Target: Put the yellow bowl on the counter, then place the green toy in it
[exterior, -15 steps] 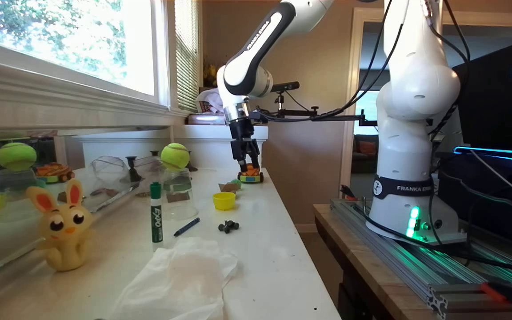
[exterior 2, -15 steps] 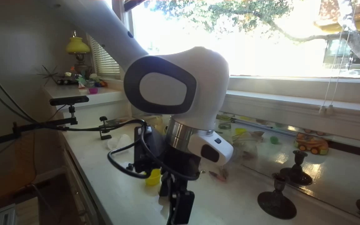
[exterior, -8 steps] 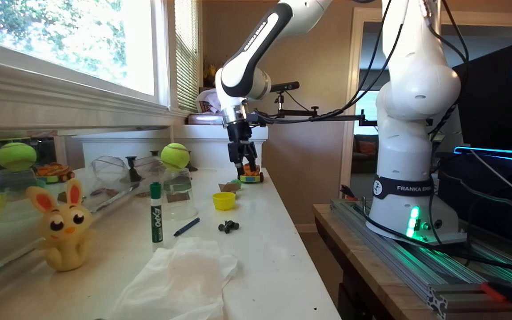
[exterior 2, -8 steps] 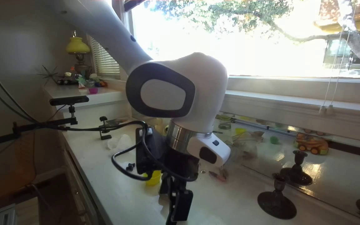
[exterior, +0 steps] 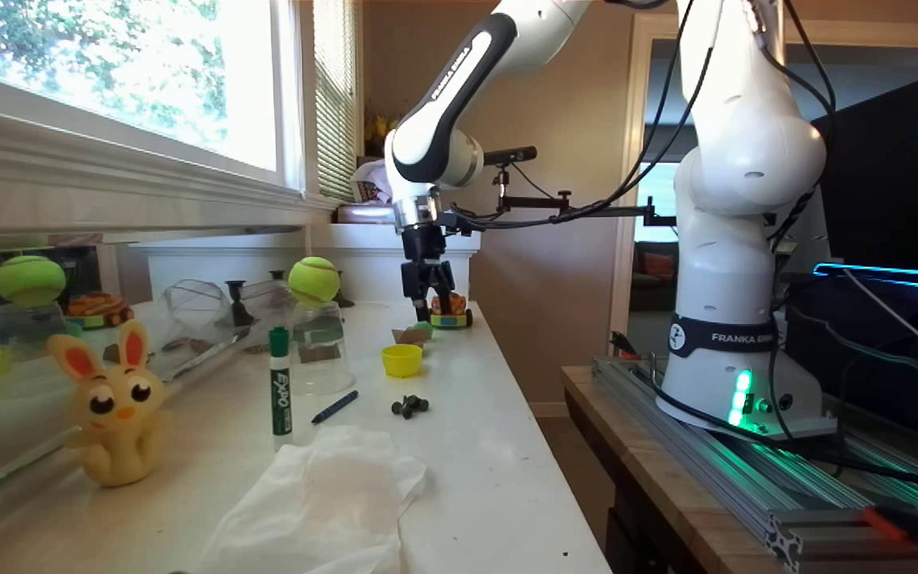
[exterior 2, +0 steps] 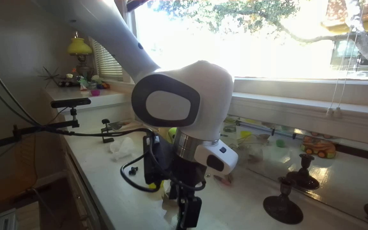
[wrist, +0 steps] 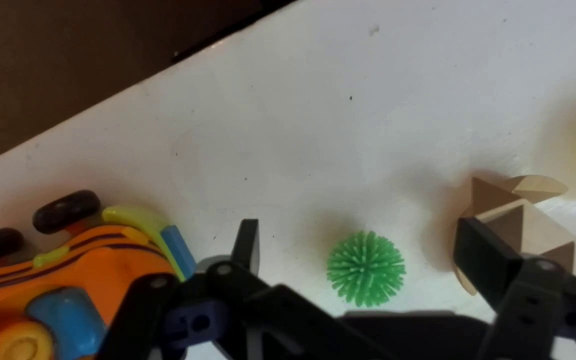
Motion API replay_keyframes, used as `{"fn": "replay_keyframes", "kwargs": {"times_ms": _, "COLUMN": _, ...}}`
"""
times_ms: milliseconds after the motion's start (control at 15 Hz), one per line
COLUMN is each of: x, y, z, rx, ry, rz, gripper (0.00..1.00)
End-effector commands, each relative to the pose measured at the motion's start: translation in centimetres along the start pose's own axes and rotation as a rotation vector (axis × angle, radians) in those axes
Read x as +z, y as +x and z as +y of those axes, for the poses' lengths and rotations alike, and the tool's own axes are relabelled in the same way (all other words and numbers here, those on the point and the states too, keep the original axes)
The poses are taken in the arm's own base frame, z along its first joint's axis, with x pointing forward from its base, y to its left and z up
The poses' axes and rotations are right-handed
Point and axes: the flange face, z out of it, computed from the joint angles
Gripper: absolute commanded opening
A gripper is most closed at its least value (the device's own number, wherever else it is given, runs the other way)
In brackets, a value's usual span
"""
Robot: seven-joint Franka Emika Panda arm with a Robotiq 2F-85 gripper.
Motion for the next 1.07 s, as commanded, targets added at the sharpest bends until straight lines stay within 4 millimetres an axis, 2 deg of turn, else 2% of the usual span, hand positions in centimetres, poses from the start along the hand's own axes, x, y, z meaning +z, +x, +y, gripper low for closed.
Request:
{"fn": "replay_keyframes", "kwargs": {"times_ms": 0, "x": -0.4, "y": 1.1, "z": 0.0, "rx": 0.007, "ry": 0.021, "rz": 0.035, "gripper": 1.0}}
{"fn": "replay_keyframes", "kwargs": {"times_ms": 333, "x": -0.9, "y": 1.8, "z": 0.1, "rx": 0.02, "ry": 0.027, "rz": 0.064, "gripper": 1.0}}
{"fn": "replay_keyframes", "kwargs": {"times_ms": 1000, "x": -0.2, "y": 2.7, "z": -0.2, "rx": 0.019, "ry": 0.019, "rz": 0.052, "gripper": 1.0}}
